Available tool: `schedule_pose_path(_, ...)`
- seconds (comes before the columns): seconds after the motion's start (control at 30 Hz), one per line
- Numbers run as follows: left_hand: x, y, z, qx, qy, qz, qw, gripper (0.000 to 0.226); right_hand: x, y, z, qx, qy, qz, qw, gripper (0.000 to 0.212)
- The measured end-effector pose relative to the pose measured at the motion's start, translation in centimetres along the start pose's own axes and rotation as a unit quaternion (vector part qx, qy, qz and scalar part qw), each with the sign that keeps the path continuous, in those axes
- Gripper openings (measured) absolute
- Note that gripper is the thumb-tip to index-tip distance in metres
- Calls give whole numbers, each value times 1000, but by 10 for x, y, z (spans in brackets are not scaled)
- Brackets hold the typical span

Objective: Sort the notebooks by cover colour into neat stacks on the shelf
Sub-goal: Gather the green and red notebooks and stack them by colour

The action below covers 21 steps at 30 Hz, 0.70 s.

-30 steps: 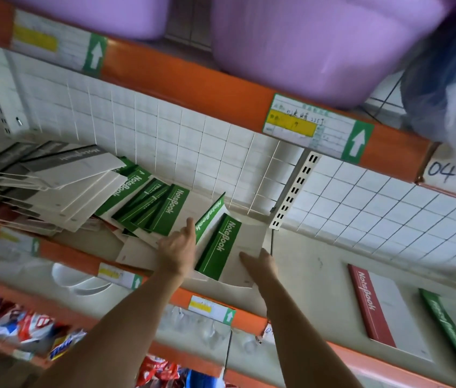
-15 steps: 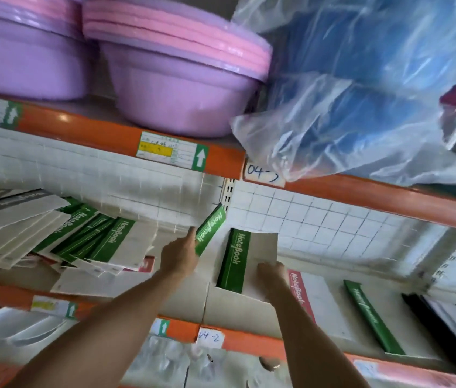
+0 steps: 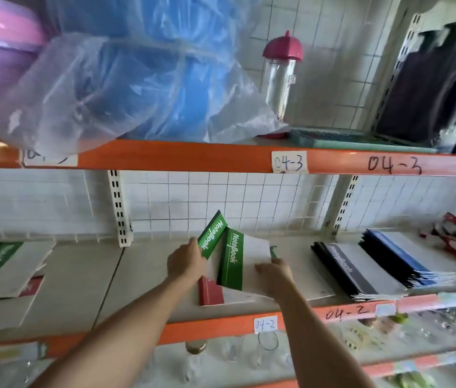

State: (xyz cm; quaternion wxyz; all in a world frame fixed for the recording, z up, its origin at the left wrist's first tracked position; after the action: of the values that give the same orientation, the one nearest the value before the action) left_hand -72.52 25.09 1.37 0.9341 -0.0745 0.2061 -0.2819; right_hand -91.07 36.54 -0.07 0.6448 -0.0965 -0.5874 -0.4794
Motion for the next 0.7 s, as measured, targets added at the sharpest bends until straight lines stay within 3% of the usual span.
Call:
schedule_pose_path(0.1,-37,-7,-25,-3,11,-6,1000,23,1,-22,41,15,24,-11,1000,44)
schedule_pose_path(0.3,-87,-18,-52,2,-12,3,1000,20,8,-61,91,-90,176,49,979,59)
schedule_pose_path(0.57,-83,-26,-55,21,-50,65,996,25,-6,-97,98,-101,298,104,943,59)
schedule_pose_path(0.7,-86,-30,-54,14,-55,69,996,23,-11,-101,99,-128,376,96,913,48)
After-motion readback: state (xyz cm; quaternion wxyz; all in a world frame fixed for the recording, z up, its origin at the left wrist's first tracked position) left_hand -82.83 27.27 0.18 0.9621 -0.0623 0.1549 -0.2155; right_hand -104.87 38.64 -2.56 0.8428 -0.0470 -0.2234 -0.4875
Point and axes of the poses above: each hand's wrist, its own y-axis away from the middle knuckle, its own z-axis out of the back of the hand, x = y × z, the point moved 1 cm from there along -y, towards the middle knuckle, and after that the axes turned 11 degrees about -z, right-handed, at the moved point
